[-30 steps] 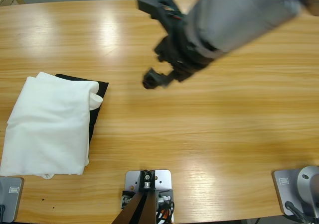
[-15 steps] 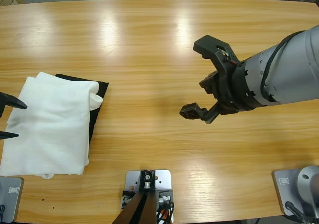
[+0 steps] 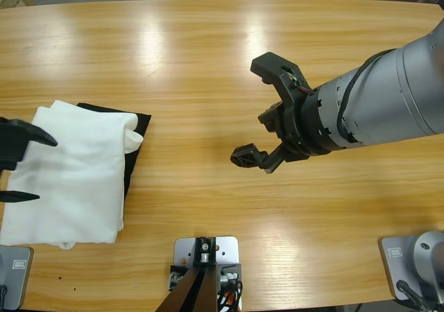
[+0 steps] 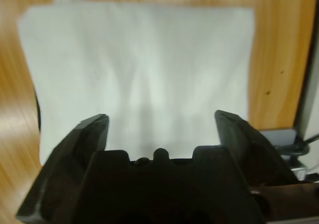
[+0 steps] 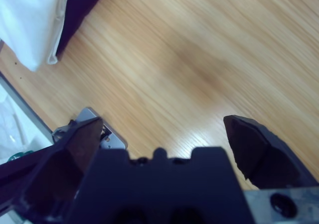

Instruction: Fold clothes

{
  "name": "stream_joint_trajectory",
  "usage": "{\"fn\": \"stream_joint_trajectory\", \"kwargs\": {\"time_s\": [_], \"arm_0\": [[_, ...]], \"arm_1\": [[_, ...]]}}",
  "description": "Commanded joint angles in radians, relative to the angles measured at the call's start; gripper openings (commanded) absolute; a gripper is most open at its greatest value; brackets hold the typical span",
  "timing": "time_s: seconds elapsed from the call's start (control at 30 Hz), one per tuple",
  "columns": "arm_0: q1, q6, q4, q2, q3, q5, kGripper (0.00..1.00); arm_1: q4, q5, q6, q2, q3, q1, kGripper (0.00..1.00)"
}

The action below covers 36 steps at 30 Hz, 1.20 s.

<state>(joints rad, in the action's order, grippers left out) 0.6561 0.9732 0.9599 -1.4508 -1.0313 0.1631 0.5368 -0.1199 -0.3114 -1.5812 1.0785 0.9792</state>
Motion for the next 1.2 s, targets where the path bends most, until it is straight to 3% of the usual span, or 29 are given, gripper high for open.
{"fn": "stream_joint_trajectory", "kwargs": {"time_s": [0.03,0.57,0.77,1.0,1.2], "arm_0": [[-0.039,0.028,-0.153,-0.146,0.114,-0.101,1.0],[-0.073,0.12,-0.312,-0.509,0.124,-0.065,1.0],[-0.313,0.048,-0.382,-0.543,0.047,-0.062,1.0],[-0.466,-0.401,-0.371,-0.768,-0.33,-0.068,1.0],[-0.562,-0.927,-0.232,-0.885,-0.657,-0.089,1.0]], "arm_1": [[-0.039,-0.03,-0.015,-0.042,-0.059,-0.029,1.0],[-0.065,-0.11,0.069,-0.089,-0.04,-0.219,1.0],[-0.063,-0.11,0.072,-0.105,-0.045,-0.222,1.0],[-0.06,-0.121,0.074,-0.125,-0.042,-0.241,1.0],[-0.06,-0.128,0.085,-0.136,-0.049,-0.274,1.0]]}}
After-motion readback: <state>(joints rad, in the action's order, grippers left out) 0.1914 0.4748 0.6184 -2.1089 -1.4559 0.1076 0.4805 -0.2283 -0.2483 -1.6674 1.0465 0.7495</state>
